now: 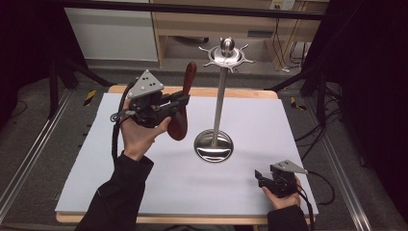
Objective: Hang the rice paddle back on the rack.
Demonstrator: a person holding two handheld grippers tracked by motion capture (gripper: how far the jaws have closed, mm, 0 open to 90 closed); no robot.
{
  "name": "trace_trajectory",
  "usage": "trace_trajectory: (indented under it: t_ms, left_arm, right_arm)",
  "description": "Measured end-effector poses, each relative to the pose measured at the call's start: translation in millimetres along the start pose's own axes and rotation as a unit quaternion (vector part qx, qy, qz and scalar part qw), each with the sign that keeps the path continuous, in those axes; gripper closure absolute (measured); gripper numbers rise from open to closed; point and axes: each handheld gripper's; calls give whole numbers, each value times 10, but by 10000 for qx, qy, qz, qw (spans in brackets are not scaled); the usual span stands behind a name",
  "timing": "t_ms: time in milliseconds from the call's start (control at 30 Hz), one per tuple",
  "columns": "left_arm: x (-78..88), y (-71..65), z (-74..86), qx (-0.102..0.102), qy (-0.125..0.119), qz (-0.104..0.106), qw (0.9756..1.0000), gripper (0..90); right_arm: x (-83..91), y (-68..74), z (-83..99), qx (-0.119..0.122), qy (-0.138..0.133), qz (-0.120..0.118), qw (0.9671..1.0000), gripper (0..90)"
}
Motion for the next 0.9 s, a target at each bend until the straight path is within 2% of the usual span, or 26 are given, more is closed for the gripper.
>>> trace_trajectory:
  t_ms: [433, 467, 500, 567, 900]
  left_arm:
    - [-89, 4, -53, -2, -16, 21, 10000, 784]
    - [-106, 174, -141, -1353, -202, -146, 9905, 784]
    - [-106, 174, -141, -1353, -202, -146, 9905, 783]
    - [-125, 177, -168, -1482, -183, -76, 9888, 784]
    - [-152, 165, -196, -1465, -151, -107, 9890, 784]
  right_arm:
    - [-5, -5, 1, 10, 2, -1, 10000, 352]
    - [-4, -4, 0, 2, 4, -8, 10000, 352]
    - [-4, -4, 0, 2, 4, -8, 10000, 352]
    - [-5, -4, 1, 10, -3, 2, 10000, 352]
    - [-3, -9, 0, 29, -21, -1, 10000, 352]
Point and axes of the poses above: each handheld gripper's, and its own axes: x roughly backward along the jaws, z roughly out of its underside, y roughly to its left, and after that the axes turned 8 degrees about -z, right-handed
